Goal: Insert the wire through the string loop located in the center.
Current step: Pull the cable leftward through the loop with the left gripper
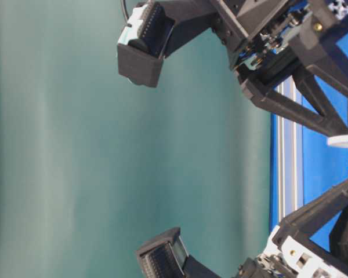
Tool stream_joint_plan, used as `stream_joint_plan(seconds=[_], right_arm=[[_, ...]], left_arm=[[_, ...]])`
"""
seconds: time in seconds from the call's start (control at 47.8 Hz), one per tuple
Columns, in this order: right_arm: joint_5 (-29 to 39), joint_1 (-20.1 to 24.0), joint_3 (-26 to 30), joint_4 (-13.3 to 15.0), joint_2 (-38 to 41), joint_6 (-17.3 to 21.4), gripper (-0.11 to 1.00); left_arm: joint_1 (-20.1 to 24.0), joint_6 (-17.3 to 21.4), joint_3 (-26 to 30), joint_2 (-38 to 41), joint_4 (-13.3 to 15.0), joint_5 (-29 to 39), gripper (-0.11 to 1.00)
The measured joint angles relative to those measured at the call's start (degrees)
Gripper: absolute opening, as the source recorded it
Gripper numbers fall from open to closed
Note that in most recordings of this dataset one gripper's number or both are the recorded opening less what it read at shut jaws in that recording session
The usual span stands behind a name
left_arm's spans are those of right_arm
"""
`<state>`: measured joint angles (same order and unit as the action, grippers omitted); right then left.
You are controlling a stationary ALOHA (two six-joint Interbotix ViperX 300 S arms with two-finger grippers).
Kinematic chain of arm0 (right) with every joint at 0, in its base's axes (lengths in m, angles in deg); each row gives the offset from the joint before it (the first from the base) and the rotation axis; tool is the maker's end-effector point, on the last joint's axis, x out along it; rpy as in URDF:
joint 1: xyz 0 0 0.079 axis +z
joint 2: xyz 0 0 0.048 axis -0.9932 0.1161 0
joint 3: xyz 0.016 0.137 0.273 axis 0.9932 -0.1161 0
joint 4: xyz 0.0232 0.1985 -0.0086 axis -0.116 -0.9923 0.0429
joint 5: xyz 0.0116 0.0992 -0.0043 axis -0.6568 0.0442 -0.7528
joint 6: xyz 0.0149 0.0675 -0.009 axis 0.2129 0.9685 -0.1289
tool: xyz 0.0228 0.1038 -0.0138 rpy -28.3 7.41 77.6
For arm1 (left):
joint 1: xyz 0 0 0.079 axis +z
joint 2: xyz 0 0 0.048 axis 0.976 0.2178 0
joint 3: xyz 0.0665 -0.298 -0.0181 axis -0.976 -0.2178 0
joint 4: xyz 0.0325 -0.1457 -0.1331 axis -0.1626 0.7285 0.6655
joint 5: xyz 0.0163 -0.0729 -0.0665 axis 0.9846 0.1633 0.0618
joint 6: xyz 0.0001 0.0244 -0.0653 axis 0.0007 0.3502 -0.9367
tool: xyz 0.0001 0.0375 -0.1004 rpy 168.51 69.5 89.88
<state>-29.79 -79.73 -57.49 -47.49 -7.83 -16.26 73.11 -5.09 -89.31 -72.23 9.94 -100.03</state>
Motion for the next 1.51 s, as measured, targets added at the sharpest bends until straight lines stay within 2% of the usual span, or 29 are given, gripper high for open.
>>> stream_joint_plan(seconds=[0.125, 0.293, 0.669, 1.046, 1.213, 1.506], right_arm=[[-0.1, 0.0, 0.0, 0.0, -0.1, 0.1, 0.97], [0.0, 0.0, 0.0, 0.0, -0.1, 0.0, 0.97], [0.0, -0.1, -0.2, 0.0, -0.1, 0.0, 0.97], [0.0, -0.1, -0.2, -0.1, 0.0, -0.2, 0.97], [0.0, -0.1, -0.2, 0.0, -0.1, -0.1, 0.97], [0.0, -0.4, -0.2, 0.0, -0.1, -0.2, 0.97]], left_arm=[[0.0, 0.0, -0.5, -0.2, 0.0, 0.2, 0.08], [0.0, -0.1, -4.0, -3.1, 0.0, 0.4, 0.08], [-0.3, -0.3, -17.2, -14.7, 0.0, 0.4, 0.08], [-1.3, -0.3, -27.2, -25.9, 0.0, 1.5, 0.08], [-1.3, 0.2, -28.1, -28.9, 0.0, 3.3, 0.08], [-1.3, 0.4, -28.0, -29.1, -0.4, 4.6, 0.08]])
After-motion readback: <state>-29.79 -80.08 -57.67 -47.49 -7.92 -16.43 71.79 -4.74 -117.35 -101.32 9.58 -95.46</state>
